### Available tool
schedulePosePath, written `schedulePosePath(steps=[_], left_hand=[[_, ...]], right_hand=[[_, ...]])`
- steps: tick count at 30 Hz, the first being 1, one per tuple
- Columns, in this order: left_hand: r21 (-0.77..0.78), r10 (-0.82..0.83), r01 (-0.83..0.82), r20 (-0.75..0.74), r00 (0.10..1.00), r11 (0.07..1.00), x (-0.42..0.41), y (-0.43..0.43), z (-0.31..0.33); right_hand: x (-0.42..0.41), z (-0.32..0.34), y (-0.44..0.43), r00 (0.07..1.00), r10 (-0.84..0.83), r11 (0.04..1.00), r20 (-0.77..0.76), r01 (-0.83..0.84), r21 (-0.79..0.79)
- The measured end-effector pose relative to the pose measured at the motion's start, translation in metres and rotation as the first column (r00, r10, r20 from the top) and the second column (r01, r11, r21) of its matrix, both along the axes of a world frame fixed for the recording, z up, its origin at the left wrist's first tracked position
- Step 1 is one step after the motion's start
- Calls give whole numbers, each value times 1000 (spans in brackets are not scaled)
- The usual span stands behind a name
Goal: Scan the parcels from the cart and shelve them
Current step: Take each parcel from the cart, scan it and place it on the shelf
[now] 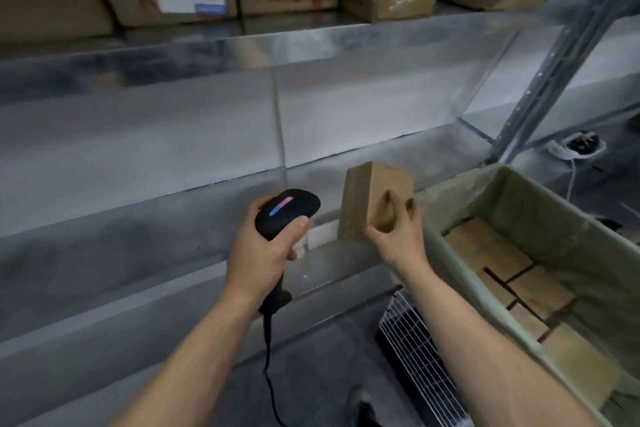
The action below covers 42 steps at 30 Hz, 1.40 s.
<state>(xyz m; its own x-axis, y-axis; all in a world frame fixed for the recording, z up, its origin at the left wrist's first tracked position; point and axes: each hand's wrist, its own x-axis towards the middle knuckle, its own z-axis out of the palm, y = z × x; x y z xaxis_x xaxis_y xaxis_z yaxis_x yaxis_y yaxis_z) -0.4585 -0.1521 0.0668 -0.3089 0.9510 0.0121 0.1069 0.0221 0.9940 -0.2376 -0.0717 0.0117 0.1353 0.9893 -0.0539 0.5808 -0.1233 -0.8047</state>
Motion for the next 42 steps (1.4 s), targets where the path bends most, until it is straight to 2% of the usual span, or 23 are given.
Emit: schedulePosePath(steps=[5,16,21,25,30,36,42], left_hand=[[0,162,-162,15,987,987,-32,-9,-4],[-56,396,-394,13,918,917,-70,11,-2],[-54,463,-461,23,886,886,-71,26,-7],[-52,500,-498,53,864,866,-69,36,-14],[-39,521,-520,69,851,853,-71,45,-17],[-39,501,-500,68,863,865,-79,53,-15],[-42,487,-485,76,870,873,-84,56,-12]], right_hand=[[-46,3,18,982,178,983,-63,-180,-40],[-116,1,87,877,419,891,-234,-447,-79],[-124,-6,114,798,422,850,-430,-513,-117],[-127,-9,127,753,411,821,-514,-550,-150],[-127,-11,140,767,430,810,-476,-561,-172],[-131,-3,144,741,483,802,-466,-588,-103],[-139,-5,150,826,508,842,-243,-536,-64]])
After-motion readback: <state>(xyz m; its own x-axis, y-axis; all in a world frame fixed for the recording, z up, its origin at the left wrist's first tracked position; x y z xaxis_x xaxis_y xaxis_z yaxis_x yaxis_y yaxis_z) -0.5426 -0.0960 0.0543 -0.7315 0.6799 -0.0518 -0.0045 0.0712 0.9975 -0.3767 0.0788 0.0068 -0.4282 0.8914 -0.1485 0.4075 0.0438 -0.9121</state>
